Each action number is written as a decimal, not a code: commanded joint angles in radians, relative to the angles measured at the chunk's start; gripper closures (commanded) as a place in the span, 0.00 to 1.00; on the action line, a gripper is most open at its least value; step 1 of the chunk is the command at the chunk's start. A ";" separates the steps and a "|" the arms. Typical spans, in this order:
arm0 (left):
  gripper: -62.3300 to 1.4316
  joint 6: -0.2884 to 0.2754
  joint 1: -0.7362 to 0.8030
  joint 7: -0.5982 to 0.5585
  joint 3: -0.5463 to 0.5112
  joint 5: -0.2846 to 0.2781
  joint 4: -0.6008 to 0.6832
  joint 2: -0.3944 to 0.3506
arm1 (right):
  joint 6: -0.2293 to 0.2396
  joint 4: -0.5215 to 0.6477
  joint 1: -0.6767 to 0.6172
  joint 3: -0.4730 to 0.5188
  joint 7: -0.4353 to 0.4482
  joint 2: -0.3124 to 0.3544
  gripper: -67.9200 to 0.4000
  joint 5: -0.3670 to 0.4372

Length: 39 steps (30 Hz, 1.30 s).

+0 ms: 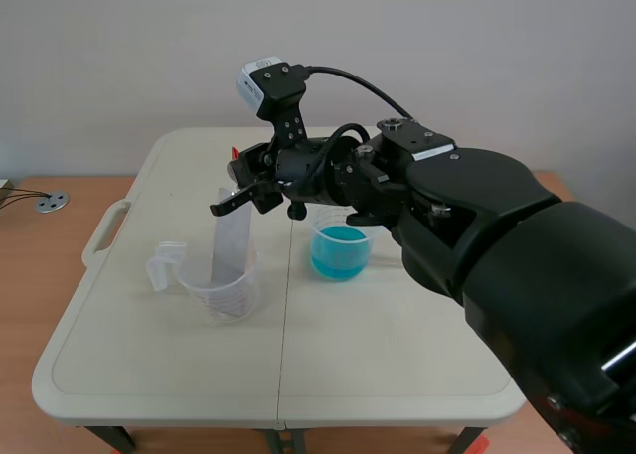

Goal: Hold the metal plate by the orange handle, dip it into the blue solution, take it out and point at it, then put the plate back in the beaker on the left.
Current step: 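Lift the metal plate out of the left beaker, then move the plate over the blue solution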

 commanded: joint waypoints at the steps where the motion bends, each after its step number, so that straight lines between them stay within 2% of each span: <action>1: 0.93 -0.006 0.005 -0.003 0.000 -0.006 0.011 0.007 | 0.024 0.013 0.026 -0.003 0.020 -0.011 0.98 0.011; 4: 0.93 -0.006 0.005 -0.004 0.000 -0.006 0.011 0.008 | 0.063 0.015 0.023 -0.003 0.046 -0.011 0.98 0.012; 9: 0.93 -0.006 0.005 -0.004 0.000 -0.006 0.011 0.008 | 0.083 0.027 0.002 -0.003 0.086 -0.011 0.98 0.011; 15: 0.93 -0.006 0.005 -0.004 0.000 -0.006 0.011 0.008 | 0.159 0.028 -0.021 -0.003 0.128 -0.010 0.98 0.010; 23: 0.93 -0.006 0.005 -0.004 0.000 -0.006 0.012 0.008 | 0.167 0.029 -0.024 -0.003 0.167 -0.002 0.98 0.010; 27: 0.93 -0.006 0.005 -0.004 0.000 -0.006 0.012 0.008 | 0.232 0.037 -0.024 -0.003 0.188 0.006 0.98 0.007; 35: 0.93 -0.006 0.005 -0.004 0.000 -0.006 0.012 0.008 | 0.241 0.043 -0.025 -0.003 0.203 0.009 0.98 0.004; 39: 0.93 -0.006 0.005 -0.003 0.000 -0.006 0.012 0.007 | 0.244 0.087 -0.045 -0.003 0.221 0.024 0.98 -0.024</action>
